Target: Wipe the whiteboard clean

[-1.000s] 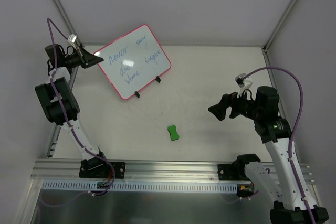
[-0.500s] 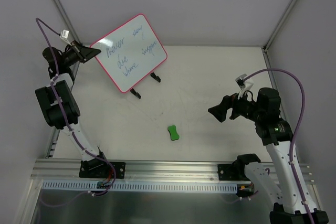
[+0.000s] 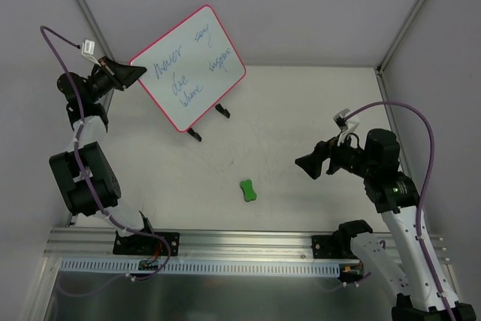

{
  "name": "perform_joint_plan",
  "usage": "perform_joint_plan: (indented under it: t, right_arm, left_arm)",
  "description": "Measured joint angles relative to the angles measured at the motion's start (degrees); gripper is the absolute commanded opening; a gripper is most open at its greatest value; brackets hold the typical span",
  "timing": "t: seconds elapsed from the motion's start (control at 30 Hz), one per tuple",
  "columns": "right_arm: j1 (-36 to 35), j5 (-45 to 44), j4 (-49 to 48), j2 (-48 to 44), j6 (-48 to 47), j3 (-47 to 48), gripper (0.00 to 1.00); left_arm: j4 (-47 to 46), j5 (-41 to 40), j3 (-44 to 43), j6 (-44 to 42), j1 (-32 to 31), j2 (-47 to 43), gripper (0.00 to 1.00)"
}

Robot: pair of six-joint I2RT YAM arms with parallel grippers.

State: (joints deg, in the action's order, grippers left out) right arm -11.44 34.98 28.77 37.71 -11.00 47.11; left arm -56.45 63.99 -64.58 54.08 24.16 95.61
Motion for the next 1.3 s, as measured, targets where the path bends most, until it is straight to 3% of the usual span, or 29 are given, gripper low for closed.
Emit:
perform_joint_plan:
  t: [0.3, 0.67, 0.9, 0.97, 1.03, 1.3]
  right_arm:
    - [-18.1, -14.7, -4.0, 4.2, 3.3, -3.4, 0.98]
    - [-43.3, -38.8, -15.0, 21.2, 12.5, -7.6, 0.84]
    - [-49.4, -47.3, -23.3, 31.0, 16.6, -7.6, 0.81]
    - [-50.6, -48.7, -25.3, 34.6, 17.0, -7.5, 0.77]
    - [-51.7, -50.1, -26.1, 37.6, 17.7, -7.2, 0.71]
    - [-52.7, -52.8, -27.8, 44.5, 22.2, -5.4, 0.66]
  left_arm:
    - [12.6, -8.3, 15.0, -12.3, -10.4, -22.8, 0.00]
    - [15.5, -17.8, 31.5, -17.3, -16.8, -32.4, 0.00]
    - [11.4, -21.0, 39.4, -17.0, -17.4, -38.4, 0.00]
    - [10.0, -21.4, 41.5, -17.0, -17.5, -39.7, 0.00]
    - [8.7, -22.3, 43.3, -17.0, -17.9, -40.8, 0.00]
    - [6.1, -26.1, 49.1, -16.4, -21.0, -43.7, 0.00]
